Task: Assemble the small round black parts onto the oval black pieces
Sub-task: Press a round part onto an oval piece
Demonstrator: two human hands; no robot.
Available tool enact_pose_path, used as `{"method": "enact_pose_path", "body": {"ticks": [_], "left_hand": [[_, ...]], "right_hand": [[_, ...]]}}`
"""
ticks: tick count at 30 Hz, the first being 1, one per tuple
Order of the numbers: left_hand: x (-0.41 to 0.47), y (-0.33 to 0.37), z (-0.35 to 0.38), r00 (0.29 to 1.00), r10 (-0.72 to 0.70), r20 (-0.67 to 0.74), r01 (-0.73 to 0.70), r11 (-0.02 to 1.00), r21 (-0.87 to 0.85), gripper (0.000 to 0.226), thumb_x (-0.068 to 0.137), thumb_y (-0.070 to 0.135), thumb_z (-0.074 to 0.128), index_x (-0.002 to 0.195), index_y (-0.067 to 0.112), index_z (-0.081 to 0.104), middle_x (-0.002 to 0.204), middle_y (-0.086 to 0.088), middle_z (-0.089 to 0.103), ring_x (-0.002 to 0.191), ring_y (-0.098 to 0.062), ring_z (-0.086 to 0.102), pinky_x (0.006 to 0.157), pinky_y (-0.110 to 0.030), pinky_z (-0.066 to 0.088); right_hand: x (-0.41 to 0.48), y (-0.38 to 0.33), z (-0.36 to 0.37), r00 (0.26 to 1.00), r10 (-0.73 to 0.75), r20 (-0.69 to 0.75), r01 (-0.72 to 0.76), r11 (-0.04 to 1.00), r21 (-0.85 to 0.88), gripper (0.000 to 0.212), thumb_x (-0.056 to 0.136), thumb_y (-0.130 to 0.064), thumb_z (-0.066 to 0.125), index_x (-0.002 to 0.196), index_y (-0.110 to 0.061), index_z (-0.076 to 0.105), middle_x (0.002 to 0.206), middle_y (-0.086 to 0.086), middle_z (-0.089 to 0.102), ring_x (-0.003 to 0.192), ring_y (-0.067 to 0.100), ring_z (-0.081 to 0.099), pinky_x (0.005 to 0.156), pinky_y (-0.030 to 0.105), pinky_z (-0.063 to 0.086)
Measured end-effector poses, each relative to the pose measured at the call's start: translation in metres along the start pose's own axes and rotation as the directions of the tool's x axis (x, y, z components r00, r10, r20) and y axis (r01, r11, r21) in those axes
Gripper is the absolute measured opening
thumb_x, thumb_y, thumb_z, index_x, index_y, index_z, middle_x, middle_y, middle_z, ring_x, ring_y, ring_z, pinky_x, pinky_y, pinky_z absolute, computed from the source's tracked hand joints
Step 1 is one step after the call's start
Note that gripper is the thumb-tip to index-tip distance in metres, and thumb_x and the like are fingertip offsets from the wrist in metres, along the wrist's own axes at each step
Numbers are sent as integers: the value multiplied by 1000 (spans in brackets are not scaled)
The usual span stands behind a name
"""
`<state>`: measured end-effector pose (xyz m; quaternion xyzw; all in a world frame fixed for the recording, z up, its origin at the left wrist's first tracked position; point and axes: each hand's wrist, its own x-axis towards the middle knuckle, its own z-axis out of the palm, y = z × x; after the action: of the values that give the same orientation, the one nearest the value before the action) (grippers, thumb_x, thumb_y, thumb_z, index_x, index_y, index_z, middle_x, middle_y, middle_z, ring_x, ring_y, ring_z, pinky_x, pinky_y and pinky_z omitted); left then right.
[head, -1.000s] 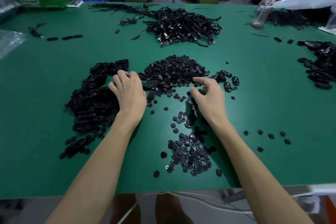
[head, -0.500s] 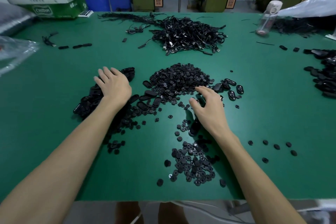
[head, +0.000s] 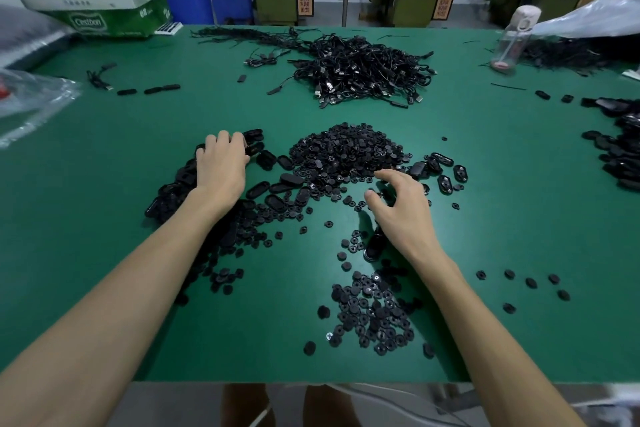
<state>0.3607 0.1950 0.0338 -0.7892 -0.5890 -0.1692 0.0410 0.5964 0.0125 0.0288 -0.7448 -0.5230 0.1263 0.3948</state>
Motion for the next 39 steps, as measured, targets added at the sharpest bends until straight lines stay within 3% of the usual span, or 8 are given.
{"method": "enact_pose_path", "body": {"ticks": [9,13,18,22,25,30,35,39], "left_hand": [[-10,6,-19,990,-11,-141,17,999,41,20,108,18,54,105,4,68,71,-9,68,72,-32,64,102,-45,38],[-12,13,-39,995,-38,-90,39,999,2,26,106,24,59,109,3,74,92,-19,75,88,-39,71,88,-47,50],[-19,16,-56,998,-48,-50,43,994,-96,28,102,29,64,114,8,77,109,-19,76,101,-39,72,91,-51,56],[-24,23,-60,998,-48,-26,37,943,-332,24,101,27,67,111,7,77,104,-13,77,92,-29,73,87,-44,57],[-28,37,-57,994,-26,108,90,754,-650,16,102,19,65,107,6,72,83,-4,73,64,-9,71,74,-28,61],[-44,75,-42,932,145,333,289,261,-921,14,97,10,71,107,1,70,87,-9,76,80,-19,76,76,-26,62],[-53,110,-25,926,165,341,341,27,-940,7,96,8,72,101,3,71,81,-5,75,80,-19,75,78,-29,62],[-60,122,-10,934,167,315,322,-17,-947,15,97,4,69,111,0,72,86,-10,72,78,-17,73,78,-28,60]], "right_hand": [[0,2,3,998,-52,43,54,997,-54,37,100,-27,63,136,-15,63,138,0,62,139,20,40,114,32,30],[0,2,5,991,-106,84,115,987,-114,39,99,-35,66,134,-19,66,141,-4,61,141,20,35,116,35,27],[0,2,6,982,-140,127,157,978,-135,35,96,-40,70,127,-22,71,139,-7,60,138,18,33,112,34,30],[-1,1,7,986,-123,111,133,987,-88,26,93,-36,74,115,-22,76,127,-6,59,128,17,33,97,28,31],[-1,1,7,987,-126,102,135,987,-85,22,91,-36,75,109,-24,77,116,-9,53,118,14,32,95,29,33],[-4,0,8,975,-187,122,199,975,-96,33,93,-38,72,124,-27,73,121,-9,55,121,12,29,94,24,27],[-2,1,11,973,-212,90,220,971,-91,16,91,-32,76,104,-22,77,104,-8,52,104,10,27,83,23,27],[-1,4,13,969,-237,65,244,959,-143,11,91,-29,76,97,-19,76,91,-10,53,98,14,29,88,28,33]]}}
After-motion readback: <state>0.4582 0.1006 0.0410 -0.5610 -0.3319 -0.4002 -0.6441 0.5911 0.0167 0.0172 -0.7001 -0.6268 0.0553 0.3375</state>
